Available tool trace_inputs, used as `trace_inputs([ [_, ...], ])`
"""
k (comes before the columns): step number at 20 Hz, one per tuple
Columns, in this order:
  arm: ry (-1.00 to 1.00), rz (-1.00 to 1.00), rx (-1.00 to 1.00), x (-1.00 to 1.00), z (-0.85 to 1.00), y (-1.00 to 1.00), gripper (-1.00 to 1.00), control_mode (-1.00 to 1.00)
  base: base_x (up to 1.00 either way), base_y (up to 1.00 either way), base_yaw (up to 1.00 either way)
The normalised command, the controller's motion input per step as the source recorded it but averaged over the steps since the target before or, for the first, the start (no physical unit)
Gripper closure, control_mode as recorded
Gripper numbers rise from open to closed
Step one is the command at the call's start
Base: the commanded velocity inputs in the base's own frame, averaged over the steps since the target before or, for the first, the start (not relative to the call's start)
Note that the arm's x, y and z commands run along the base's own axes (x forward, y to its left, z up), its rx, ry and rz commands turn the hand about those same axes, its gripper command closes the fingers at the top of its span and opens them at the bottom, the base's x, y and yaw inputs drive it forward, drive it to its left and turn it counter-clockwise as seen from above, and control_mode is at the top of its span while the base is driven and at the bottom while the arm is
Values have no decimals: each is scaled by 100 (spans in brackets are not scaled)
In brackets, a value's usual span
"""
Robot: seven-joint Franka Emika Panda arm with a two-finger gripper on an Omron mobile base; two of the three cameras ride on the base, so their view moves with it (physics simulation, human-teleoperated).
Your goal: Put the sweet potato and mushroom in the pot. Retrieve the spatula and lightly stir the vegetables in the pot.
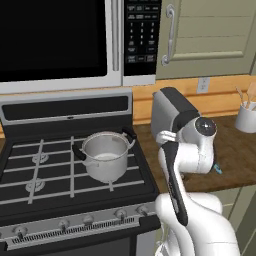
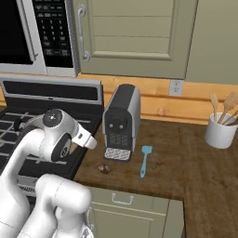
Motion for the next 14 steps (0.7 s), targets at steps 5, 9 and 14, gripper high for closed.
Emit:
trace_inputs([
  [5,0,24,-1,1,65,99,100,-100,0,0,0],
  [9,-1,26,-6,8,-3,93,100,-100,0,0,0],
  [14,-5,18,-12,22,-21,86,100,-100,0,0,0],
])
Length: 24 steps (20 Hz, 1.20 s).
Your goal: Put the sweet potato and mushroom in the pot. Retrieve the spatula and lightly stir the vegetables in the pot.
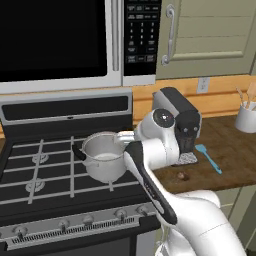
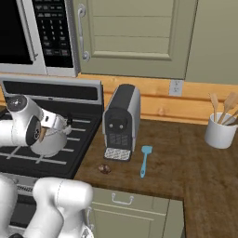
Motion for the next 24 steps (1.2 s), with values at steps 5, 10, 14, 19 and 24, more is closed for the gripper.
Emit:
trace_inputs([
  [5,-1,5,-2,54,0,45,100,-100,0,0,0],
  [10,0,3,0,63,-3,34,100,-100,0,0,0],
  [14,0,3,-3,64,-29,44,100,-100,0,0,0],
  [19,5,0,-9,68,-58,43,100,-100,0,0,0],
  [24,4,0,-7,52,-48,24,100,-100,0,0,0],
])
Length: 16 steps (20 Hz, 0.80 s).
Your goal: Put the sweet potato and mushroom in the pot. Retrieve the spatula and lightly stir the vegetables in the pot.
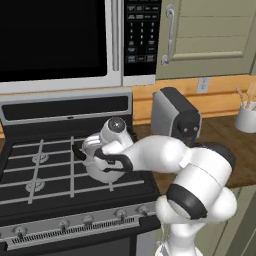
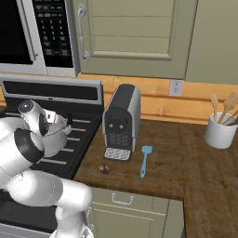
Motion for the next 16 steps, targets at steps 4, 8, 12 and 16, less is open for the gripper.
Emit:
trace_inputs([
  [4,4,0,-3,39,-31,14,100,-100,0,0,0],
  [8,4,0,-2,3,-26,9,-100,-100,0,0,0],
  [12,0,0,0,-24,8,-2,-100,-100,0,0,0],
  [16,-5,0,0,-45,41,-25,-100,-100,0,0,0],
])
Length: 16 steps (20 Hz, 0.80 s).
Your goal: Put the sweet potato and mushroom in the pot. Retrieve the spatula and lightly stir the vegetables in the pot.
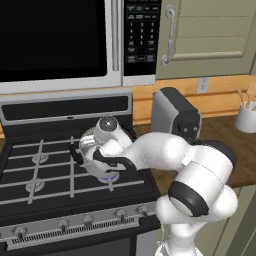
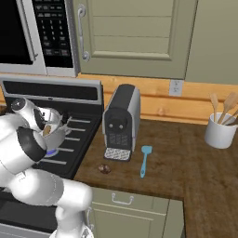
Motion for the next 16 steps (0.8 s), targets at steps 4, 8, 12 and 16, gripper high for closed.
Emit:
trace_inputs([
  [4,-7,0,0,-30,72,-44,-100,-100,0,0,0],
  [8,2,0,5,-16,51,-49,-100,-100,0,0,0],
  [12,37,3,9,25,-37,-18,-100,-100,0,0,0],
  [16,20,14,4,67,-57,4,-100,-100,0,0,0],
])
